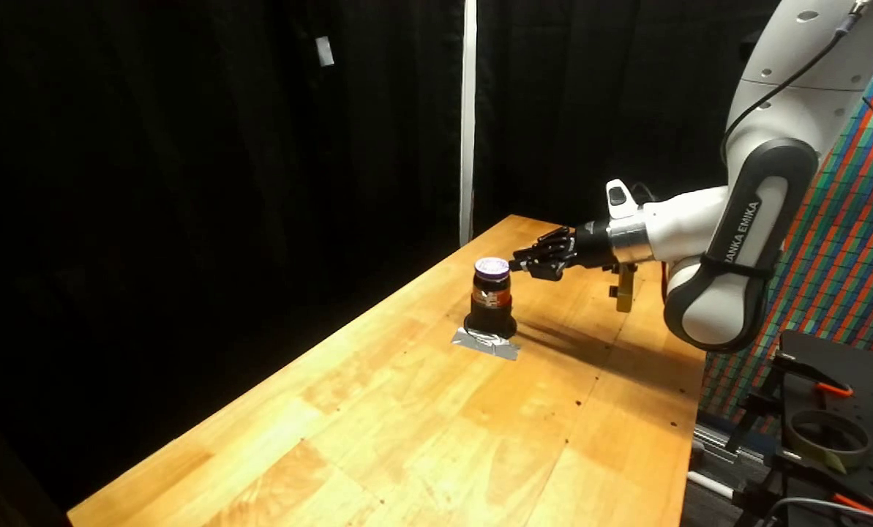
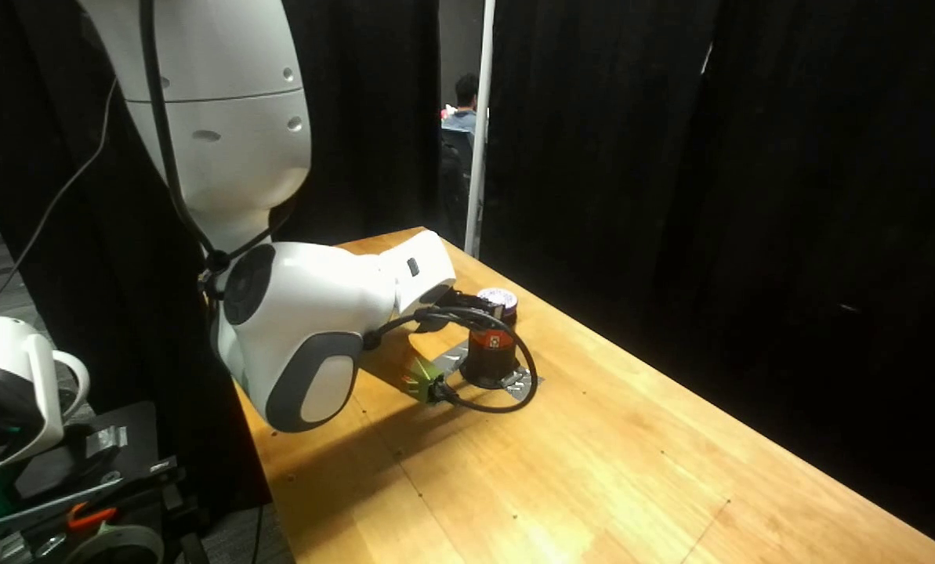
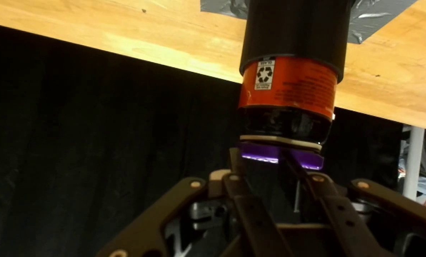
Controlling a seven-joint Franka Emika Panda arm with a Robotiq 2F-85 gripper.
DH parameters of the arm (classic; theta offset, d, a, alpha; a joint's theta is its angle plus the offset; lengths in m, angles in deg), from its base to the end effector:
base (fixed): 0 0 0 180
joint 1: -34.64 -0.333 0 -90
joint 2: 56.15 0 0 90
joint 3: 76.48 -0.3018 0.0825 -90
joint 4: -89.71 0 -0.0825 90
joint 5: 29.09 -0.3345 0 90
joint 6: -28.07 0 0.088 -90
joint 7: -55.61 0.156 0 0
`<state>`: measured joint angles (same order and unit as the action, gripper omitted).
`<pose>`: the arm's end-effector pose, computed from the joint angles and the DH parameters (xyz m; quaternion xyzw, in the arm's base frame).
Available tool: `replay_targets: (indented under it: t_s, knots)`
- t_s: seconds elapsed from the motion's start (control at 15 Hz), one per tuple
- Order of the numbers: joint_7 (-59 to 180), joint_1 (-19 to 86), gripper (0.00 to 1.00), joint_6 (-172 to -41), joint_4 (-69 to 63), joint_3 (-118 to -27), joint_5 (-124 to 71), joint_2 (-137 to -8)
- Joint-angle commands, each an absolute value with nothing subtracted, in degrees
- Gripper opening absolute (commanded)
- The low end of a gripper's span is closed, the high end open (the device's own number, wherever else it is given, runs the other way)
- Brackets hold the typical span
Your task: Put the rubber band around the brown cup
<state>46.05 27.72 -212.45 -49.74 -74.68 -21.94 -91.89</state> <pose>0.5263 0.0706 0.2178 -0.8253 -0.1694 -0.5387 0.0021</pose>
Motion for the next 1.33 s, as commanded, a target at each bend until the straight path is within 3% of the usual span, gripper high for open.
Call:
replay_targets:
  t_s: [0.0, 0.27, 0.33, 0.6, 0.93, 1.07, 1.13, 1.27]
  knots:
    - [42.59, 27.3, 0.67, -198.07, -54.51, -73.64, -23.04, -82.35]
    - [37.8, 25.12, 0.96, -179.4, -56.68, -71.32, -27.35, -72.74]
    - [35.6, 23.36, 0.99, -174.49, -56.64, -69.99, -29.83, -70.82]
    - [22.89, 7.43, 1.0, -154.19, -53.49, -54.01, -40.74, -65.47]
    - [39.09, -6.95, 1.0, -131.09, -42.39, -35.05, -15.0, -62.6]
    - [44.72, -9.64, 1.0, -122.56, -39.27, -34.41, -7.24, -58.7]
    - [48.68, 0.25, 1.0, -117.65, -37.43, -45.87, -1.89, -55.8]
    - [50.68, 3.28, 1.0, -109.57, -35.62, -53.45, -0.22, -52.37]
